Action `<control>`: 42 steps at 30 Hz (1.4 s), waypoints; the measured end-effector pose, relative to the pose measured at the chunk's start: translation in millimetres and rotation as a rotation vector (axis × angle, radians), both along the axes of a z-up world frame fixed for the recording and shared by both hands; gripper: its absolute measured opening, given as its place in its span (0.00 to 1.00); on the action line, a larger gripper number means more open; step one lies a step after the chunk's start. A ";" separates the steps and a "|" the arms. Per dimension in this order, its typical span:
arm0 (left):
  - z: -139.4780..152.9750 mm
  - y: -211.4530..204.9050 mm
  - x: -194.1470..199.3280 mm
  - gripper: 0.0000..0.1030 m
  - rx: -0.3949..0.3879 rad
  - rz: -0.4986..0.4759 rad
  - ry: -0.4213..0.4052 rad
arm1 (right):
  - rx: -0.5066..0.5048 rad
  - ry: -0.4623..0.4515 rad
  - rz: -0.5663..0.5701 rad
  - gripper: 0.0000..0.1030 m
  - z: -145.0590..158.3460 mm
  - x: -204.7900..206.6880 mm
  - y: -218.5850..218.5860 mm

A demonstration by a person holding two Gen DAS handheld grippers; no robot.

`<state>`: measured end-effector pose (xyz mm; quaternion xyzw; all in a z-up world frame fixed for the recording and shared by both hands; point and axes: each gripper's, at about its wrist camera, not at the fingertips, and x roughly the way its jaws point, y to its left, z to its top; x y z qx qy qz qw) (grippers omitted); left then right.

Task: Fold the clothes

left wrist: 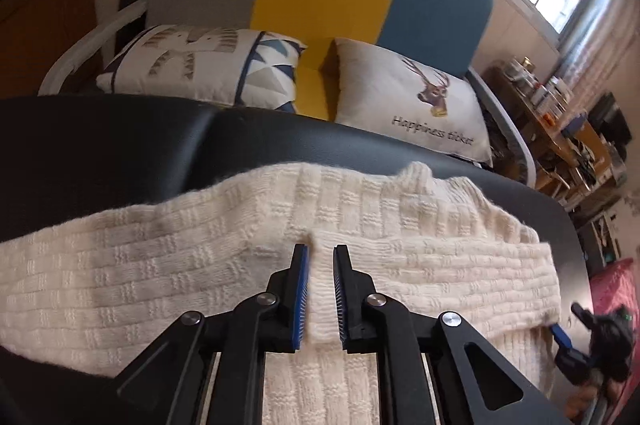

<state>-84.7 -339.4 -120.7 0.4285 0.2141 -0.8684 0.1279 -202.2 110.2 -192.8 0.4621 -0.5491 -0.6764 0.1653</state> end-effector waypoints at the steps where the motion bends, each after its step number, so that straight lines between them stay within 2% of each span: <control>1: -1.3 8.8 -3.0 0.14 -0.013 -0.042 -0.002 | 0.000 0.000 -0.039 0.46 -0.2 -0.5 -0.6; 4: -22.2 27.7 -17.9 0.14 -0.043 -0.110 -0.085 | 0.003 0.034 -0.165 0.46 2.0 2.0 1.4; 6: -43.9 27.3 -23.5 0.14 -0.032 -0.118 -0.167 | 0.042 0.057 -0.217 0.46 4.9 4.4 2.9; 8: -46.0 25.5 -18.8 0.14 -0.038 -0.118 -0.146 | 0.094 0.039 -0.236 0.46 3.3 6.8 3.4; 10: -45.9 23.6 -18.0 0.14 -0.031 -0.116 -0.147 | 0.089 0.025 -0.238 0.45 2.1 12.5 6.1; 13: -46.6 18.2 -18.9 0.14 -0.007 -0.111 -0.153 | 0.099 0.082 -0.225 0.47 21.7 24.2 10.3; 17: -44.9 16.1 -21.9 0.14 0.013 -0.110 -0.169 | 0.195 0.163 -0.214 0.47 55.6 34.2 29.5; 24: -41.8 22.5 -20.8 0.14 -0.017 -0.117 -0.171 | 0.196 0.146 0.026 0.47 52.9 -34.5 -10.2; 30: -44.0 21.5 -17.1 0.14 -0.012 -0.117 -0.154 | 0.242 0.066 0.062 0.47 24.3 -84.5 -28.6; 31: -44.5 20.3 -16.6 0.14 -0.004 -0.115 -0.149 | 0.263 0.045 0.059 0.44 17.9 -88.5 -27.3; 32: -45.2 18.6 -15.6 0.14 0.010 -0.112 -0.143 | 0.277 0.029 0.051 0.36 12.1 -90.3 -25.1; 33: -45.7 16.7 -14.9 0.14 0.023 -0.108 -0.137 | 0.279 0.024 0.049 0.32 8.0 -90.0 -23.4; 36: -47.1 11.6 -12.2 0.14 0.066 -0.089 -0.114 | 0.286 0.052 0.079 0.33 10.8 -86.7 -23.0; 38: -47.7 8.6 -10.4 0.14 0.093 -0.075 -0.097 | 0.315 0.076 0.086 0.37 20.6 -79.5 -24.2; 40: -46.7 3.9 -8.0 0.14 0.138 -0.059 -0.070 | 0.338 0.110 0.109 0.42 32.5 -70.1 -30.4; 42: -44.4 -5.9 -3.5 0.14 0.222 -0.031 -0.029 | 0.385 0.154 0.170 0.42 45.5 -62.6 -47.0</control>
